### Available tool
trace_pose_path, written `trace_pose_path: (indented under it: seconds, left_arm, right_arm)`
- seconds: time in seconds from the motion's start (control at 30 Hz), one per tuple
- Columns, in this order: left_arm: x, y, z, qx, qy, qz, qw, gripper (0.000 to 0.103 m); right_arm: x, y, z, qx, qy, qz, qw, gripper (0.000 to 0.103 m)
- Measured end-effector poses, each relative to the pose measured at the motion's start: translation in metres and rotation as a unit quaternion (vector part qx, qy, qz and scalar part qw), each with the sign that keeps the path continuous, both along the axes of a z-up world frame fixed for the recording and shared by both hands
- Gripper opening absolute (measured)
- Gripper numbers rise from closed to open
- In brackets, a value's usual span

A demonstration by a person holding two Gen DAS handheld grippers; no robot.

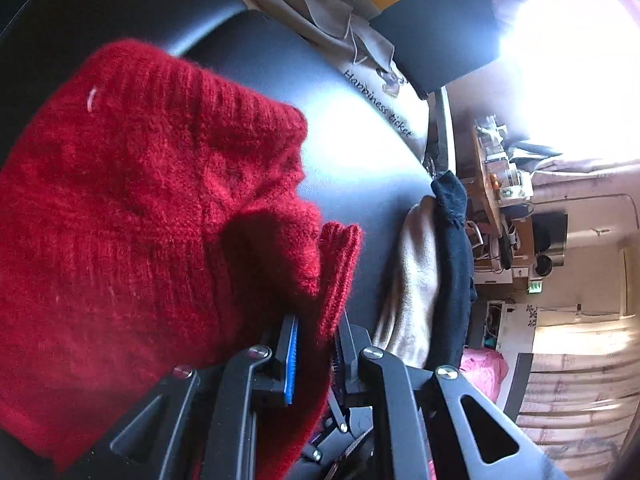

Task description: Fold clothes

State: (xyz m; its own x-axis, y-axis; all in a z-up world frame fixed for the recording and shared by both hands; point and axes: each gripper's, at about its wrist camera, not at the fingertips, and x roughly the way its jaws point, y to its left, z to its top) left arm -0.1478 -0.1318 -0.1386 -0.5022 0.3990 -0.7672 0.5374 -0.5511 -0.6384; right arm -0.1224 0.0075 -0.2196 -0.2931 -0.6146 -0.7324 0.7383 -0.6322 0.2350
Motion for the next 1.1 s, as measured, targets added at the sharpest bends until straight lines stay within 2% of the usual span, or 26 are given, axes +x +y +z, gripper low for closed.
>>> trace_pose_path:
  seconds: [0.07, 0.13, 0.2, 0.3, 0.47, 0.57, 0.67, 0.8, 0.87, 0.93, 1.0, 1.1]
  left_arm:
    - [-0.006, 0.005, -0.005, 0.001, -0.005, -0.006, 1.0, 0.012]
    - [-0.014, 0.012, -0.017, 0.019, -0.011, -0.029, 0.9993, 0.017]
    - [-0.017, 0.017, -0.024, 0.048, -0.022, -0.047, 0.9975, 0.021]
    - [-0.019, 0.024, -0.017, 0.107, -0.005, -0.087, 0.9904, 0.021]
    - [-0.009, 0.028, 0.051, 0.125, 0.08, -0.163, 0.9753, 0.021]
    - [0.014, 0.001, 0.086, 0.09, 0.132, -0.174, 0.9717, 0.021]
    - [0.049, -0.043, 0.105, 0.026, 0.172, -0.159, 0.9719, 0.021]
    - [0.101, -0.106, 0.088, -0.093, 0.156, -0.112, 0.977, 0.022]
    - [0.125, -0.125, 0.067, -0.13, 0.144, -0.096, 0.9763, 0.022]
    - [0.149, -0.138, 0.047, -0.149, 0.144, -0.084, 0.9747, 0.022]
    - [0.16, -0.138, 0.029, -0.146, 0.157, -0.089, 0.9727, 0.022]
    - [0.17, -0.131, 0.011, -0.136, 0.175, -0.112, 0.9686, 0.022]
  right_arm:
    - [0.0, 0.001, 0.0, -0.002, 0.001, -0.001, 1.0, 0.038]
    - [-0.001, 0.002, -0.001, -0.006, -0.002, -0.002, 1.0, 0.038]
    - [-0.001, 0.003, -0.001, -0.01, -0.005, -0.003, 1.0, 0.038]
    - [-0.001, 0.003, -0.002, -0.012, -0.006, -0.004, 1.0, 0.038]
    - [-0.001, 0.005, -0.002, -0.02, -0.013, -0.009, 1.0, 0.038]
    - [0.002, 0.009, -0.001, -0.027, -0.02, -0.022, 0.999, 0.039]
    - [0.013, 0.027, 0.004, -0.022, -0.009, -0.044, 0.999, 0.051]
    - [0.035, 0.065, 0.022, -0.001, 0.014, -0.086, 0.996, 0.052]
    - [0.052, 0.073, 0.041, -0.014, 0.017, -0.074, 0.997, 0.046]
    - [0.072, 0.077, 0.064, -0.035, 0.018, -0.051, 0.998, 0.042]
    - [0.09, 0.076, 0.084, -0.055, 0.013, -0.022, 0.998, 0.042]
    - [0.101, 0.04, 0.079, -0.039, -0.037, 0.035, 0.998, 0.042]
